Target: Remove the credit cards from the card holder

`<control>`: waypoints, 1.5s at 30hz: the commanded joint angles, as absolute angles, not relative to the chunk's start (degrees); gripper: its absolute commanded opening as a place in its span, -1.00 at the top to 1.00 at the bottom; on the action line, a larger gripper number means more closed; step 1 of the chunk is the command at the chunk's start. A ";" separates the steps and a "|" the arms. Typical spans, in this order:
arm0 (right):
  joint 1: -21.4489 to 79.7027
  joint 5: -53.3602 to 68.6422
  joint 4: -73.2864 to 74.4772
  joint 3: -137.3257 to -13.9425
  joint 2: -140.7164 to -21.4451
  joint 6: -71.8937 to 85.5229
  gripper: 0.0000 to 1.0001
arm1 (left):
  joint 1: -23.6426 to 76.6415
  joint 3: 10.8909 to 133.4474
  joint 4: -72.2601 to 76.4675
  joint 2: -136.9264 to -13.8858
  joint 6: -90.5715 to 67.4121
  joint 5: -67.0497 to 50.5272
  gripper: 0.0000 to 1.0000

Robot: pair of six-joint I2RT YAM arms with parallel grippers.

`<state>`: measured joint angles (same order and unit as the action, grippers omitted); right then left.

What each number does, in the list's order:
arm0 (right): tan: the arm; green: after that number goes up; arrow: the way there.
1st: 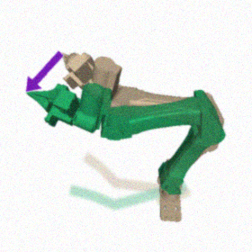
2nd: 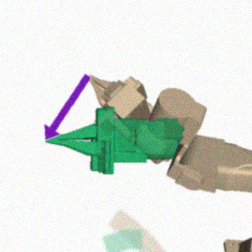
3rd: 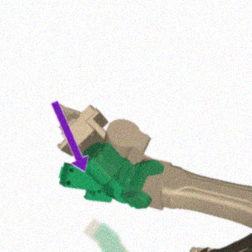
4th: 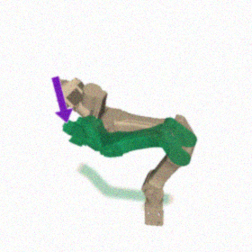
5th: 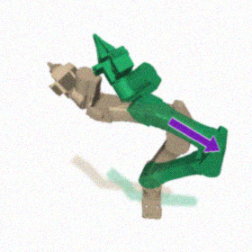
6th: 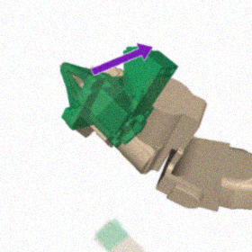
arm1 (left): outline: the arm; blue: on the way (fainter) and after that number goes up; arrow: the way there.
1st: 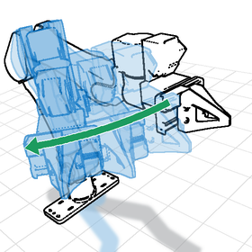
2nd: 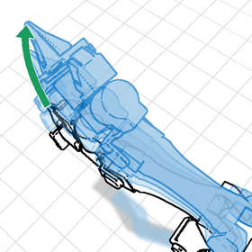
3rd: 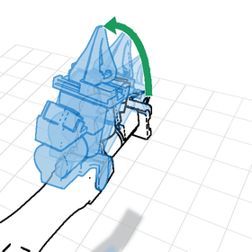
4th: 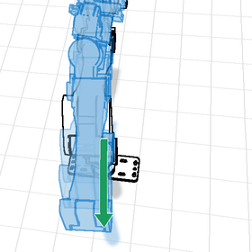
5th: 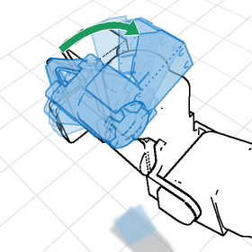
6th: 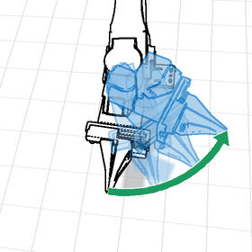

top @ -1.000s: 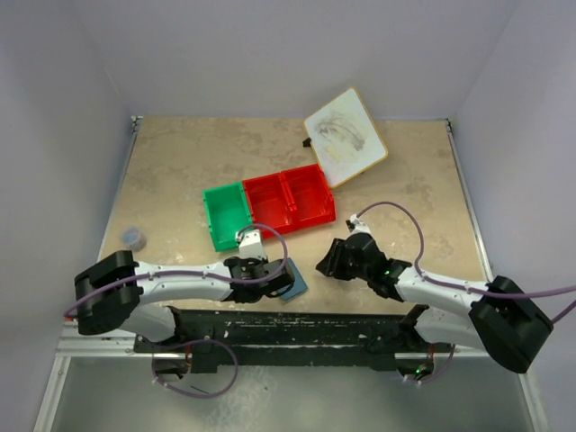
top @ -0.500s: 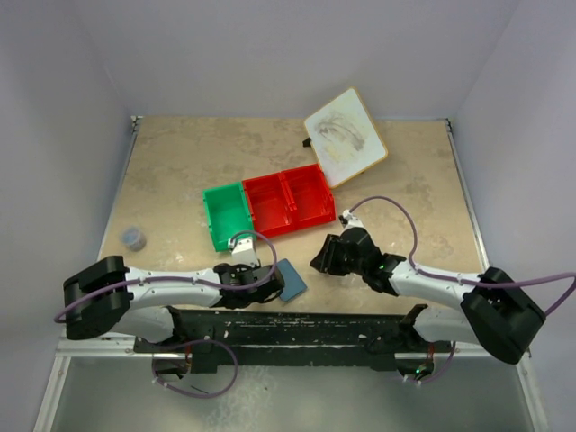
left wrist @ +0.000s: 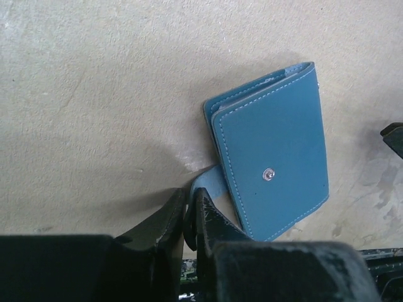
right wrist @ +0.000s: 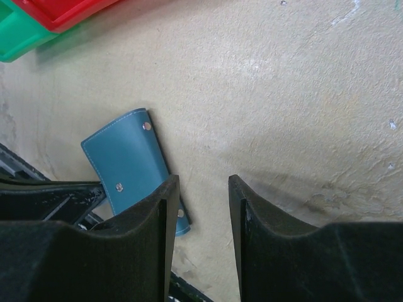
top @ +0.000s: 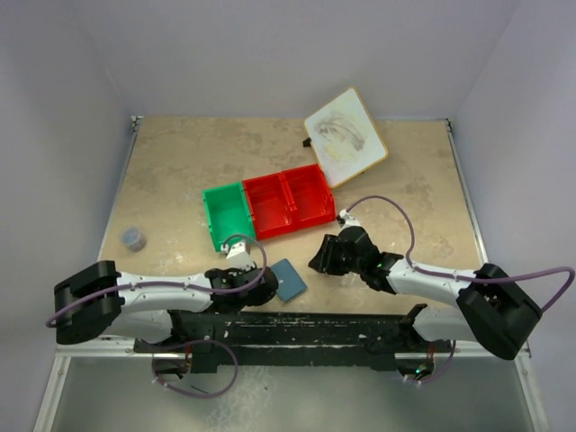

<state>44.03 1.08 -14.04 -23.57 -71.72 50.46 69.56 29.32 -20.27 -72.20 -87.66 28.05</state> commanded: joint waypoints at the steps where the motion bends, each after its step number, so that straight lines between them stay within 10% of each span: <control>1: 44.30 3.31 -17.45 -25.50 -70.96 48.41 0.18 | 69.87 29.44 -19.69 -70.59 -89.45 30.22 1.00; 25: 45.08 -7.86 -5.52 -29.18 -60.71 47.66 -0.12 | 69.87 39.49 -11.39 -65.84 -60.92 31.30 1.00; 30: 45.08 -4.67 -11.74 -26.07 -57.60 48.36 -0.75 | 69.87 37.51 -20.97 -64.20 -64.83 34.60 1.00; 45: 45.12 16.37 -30.57 -31.59 -79.41 47.68 -0.05 | 69.65 27.68 -42.33 -55.27 -86.03 41.34 1.00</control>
<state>44.80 8.67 -24.95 -26.13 -74.63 48.25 69.56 27.03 -36.05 -54.13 -81.08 37.54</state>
